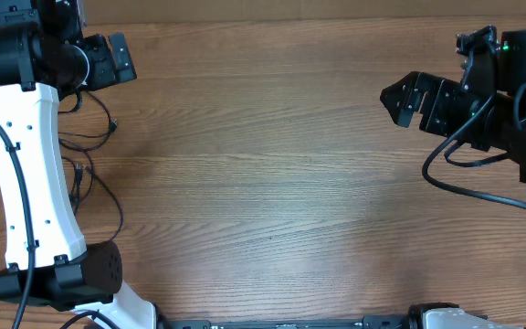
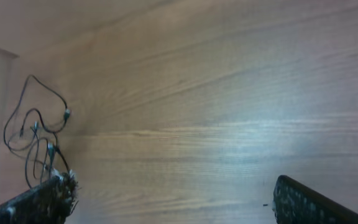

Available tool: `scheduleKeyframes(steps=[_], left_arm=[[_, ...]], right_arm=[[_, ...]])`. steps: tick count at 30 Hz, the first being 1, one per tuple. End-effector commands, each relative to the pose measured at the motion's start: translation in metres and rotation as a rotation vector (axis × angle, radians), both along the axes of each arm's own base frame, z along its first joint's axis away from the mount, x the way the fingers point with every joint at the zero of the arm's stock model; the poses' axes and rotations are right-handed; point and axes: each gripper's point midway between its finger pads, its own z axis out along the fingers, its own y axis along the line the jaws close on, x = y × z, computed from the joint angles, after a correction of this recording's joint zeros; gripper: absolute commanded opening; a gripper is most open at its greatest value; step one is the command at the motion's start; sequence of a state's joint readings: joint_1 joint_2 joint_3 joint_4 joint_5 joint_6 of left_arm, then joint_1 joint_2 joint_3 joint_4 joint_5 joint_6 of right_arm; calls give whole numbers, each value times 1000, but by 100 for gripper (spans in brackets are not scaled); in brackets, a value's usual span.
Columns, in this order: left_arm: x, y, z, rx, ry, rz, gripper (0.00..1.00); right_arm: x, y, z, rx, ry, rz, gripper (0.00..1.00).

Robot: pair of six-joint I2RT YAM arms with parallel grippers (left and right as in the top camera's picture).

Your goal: Untangle cables

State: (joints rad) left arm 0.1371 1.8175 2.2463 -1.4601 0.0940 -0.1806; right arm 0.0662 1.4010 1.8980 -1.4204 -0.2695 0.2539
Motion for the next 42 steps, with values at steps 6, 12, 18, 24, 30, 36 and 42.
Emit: scheduleKeyframes(steps=[6, 12, 18, 24, 30, 36, 42], left_arm=[[-5, -3, 11, -7, -29, 0, 100], [-5, -3, 11, -7, -29, 0, 100], [-5, -3, 11, -7, -29, 0, 100], [-5, -3, 11, -7, -29, 0, 100], [-5, -3, 11, -7, -29, 0, 99], [-5, -3, 11, -7, -29, 0, 100], [-5, -3, 11, -7, -29, 0, 100]], right_arm=[[29, -9, 20, -66, -301, -7, 100], [23, -23, 11, -103, -543, -76, 100], [-13, -41, 2, -128, -759, -175, 100], [-47, -57, -18, -132, -908, -245, 100], [-63, -58, -53, -94, -1026, -264, 100], [-75, -58, -75, -85, -1083, -269, 100], [-81, -58, -92, -78, -1107, -272, 100]])
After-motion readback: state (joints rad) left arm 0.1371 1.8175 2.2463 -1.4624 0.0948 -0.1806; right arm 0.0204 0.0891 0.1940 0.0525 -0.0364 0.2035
